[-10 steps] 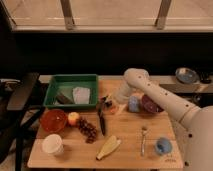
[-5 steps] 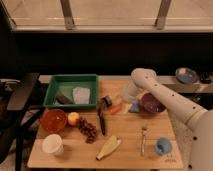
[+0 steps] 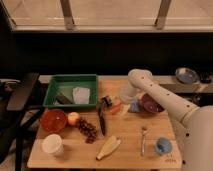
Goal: Place pepper in purple bowl
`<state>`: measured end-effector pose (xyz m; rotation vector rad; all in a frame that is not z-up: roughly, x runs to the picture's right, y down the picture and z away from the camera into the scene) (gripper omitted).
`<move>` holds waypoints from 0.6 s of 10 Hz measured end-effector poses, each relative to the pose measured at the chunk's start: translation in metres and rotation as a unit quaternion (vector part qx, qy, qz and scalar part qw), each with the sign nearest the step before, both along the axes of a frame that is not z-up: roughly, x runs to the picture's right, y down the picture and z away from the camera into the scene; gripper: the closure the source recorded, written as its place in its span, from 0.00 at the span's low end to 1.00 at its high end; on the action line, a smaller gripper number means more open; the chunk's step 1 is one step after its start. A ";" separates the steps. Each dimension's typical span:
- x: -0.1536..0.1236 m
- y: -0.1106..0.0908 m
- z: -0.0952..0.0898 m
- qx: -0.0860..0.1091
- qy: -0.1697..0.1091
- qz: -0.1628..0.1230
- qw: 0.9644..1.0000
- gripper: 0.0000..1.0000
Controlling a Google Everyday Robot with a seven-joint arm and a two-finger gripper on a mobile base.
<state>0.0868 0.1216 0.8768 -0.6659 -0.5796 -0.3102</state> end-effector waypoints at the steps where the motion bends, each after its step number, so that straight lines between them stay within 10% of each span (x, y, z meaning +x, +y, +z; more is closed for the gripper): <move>1: 0.003 0.002 0.002 -0.004 0.004 0.000 1.000 0.35; 6: 0.014 0.009 0.005 -0.015 0.018 0.008 1.000 0.35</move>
